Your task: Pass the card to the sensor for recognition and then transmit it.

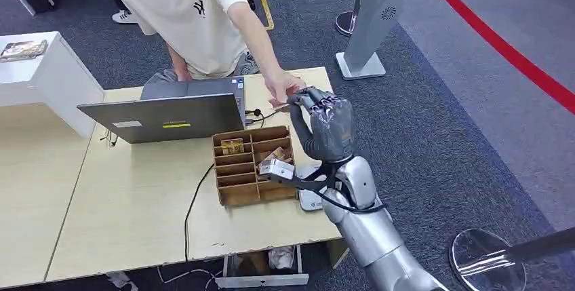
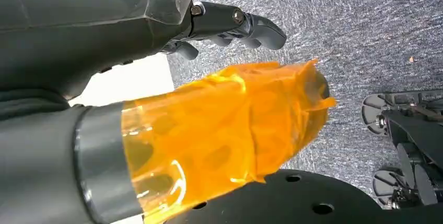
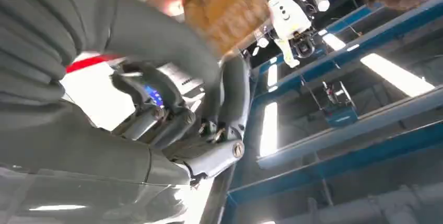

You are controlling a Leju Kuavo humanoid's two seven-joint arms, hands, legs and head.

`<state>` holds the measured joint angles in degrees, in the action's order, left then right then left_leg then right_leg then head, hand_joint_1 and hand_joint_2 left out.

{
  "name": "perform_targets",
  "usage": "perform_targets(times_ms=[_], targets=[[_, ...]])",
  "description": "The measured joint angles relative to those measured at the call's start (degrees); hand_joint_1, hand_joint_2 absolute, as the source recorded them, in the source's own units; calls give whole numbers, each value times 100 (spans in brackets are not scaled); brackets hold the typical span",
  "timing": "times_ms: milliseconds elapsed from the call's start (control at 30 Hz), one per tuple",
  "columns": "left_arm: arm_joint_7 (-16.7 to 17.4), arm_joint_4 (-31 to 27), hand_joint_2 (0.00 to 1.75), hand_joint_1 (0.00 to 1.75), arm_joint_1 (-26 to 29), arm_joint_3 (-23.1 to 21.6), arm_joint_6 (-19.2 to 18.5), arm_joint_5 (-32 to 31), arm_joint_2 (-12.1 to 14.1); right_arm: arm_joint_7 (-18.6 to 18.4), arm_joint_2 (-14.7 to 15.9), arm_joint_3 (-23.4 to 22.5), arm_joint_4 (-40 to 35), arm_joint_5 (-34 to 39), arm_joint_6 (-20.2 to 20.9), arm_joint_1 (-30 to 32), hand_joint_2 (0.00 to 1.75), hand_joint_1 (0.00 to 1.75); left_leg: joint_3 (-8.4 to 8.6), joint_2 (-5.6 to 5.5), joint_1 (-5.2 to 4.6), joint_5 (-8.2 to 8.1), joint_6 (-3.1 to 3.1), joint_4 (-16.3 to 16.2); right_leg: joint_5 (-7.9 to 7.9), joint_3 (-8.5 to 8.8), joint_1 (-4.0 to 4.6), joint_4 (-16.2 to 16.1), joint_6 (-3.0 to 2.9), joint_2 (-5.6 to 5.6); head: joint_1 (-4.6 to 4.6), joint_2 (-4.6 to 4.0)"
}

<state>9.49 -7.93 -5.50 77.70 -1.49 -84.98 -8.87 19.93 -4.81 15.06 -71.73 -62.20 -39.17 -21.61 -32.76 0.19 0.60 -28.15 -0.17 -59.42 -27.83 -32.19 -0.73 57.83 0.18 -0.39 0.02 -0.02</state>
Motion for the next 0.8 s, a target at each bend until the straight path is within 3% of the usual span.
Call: perform_targets(times_ms=[800], targets=[[0,0,0,0,-1,-72,-11,-39,33,-68,44,77,-2,236,0,-9,175,0,-1,0,0,0,0,0,0,0,0,0,0,0,2,0]])
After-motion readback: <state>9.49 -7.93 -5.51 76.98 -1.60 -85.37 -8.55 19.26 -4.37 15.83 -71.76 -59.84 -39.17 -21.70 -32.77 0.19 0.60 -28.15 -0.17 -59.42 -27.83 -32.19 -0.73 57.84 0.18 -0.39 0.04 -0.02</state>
